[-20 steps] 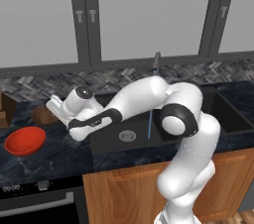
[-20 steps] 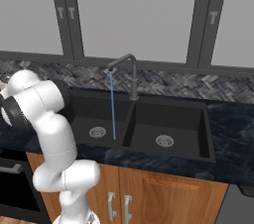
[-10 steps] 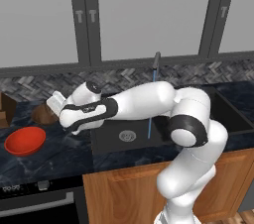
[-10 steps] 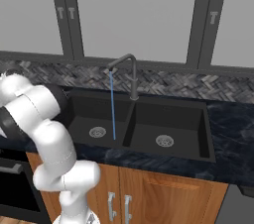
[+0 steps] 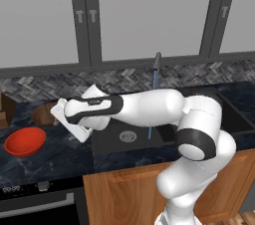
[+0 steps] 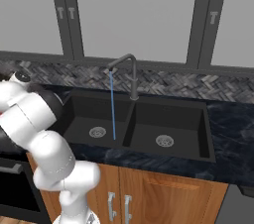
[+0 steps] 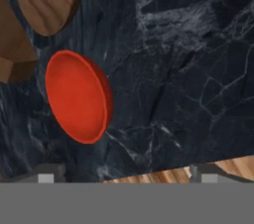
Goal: Rinse each bowl for a few seconds and place them down in the sink or on the counter.
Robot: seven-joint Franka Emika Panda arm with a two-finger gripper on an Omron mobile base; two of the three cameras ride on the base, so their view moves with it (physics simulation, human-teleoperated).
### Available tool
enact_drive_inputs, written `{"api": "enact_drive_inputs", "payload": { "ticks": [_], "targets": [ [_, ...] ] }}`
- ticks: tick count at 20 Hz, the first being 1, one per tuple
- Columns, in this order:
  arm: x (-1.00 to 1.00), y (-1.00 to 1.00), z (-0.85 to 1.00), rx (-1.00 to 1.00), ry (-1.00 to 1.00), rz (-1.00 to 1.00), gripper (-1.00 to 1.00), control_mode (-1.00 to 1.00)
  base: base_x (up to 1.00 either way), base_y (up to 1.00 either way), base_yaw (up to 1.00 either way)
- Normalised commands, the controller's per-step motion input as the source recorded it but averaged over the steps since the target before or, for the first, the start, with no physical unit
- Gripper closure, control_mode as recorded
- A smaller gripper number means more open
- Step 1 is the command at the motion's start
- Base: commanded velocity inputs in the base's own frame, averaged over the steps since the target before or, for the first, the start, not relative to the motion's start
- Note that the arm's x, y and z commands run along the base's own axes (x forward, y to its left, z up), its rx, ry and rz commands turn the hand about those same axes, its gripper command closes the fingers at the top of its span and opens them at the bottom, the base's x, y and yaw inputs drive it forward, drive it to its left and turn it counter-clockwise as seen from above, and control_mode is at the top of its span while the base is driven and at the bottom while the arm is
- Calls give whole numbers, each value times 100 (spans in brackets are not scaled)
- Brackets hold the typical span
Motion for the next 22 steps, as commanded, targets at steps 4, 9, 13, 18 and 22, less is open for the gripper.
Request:
{"api": "enact_drive_inputs", "payload": {
  "ticks": [4,9,13,18,22],
  "targets": [
    [-16,0,22,-8,7,12,-100,-100,0,0,0],
    [-2,2,35,-13,2,9,-100,-100,0,0,0],
    [-2,9,15,-15,-9,3,-100,-100,0,0,0],
    [-1,15,0,-20,-18,0,-100,-100,0,0,0],
    [4,11,-2,-7,-9,0,-100,-100,0,0,0]
  ]
}}
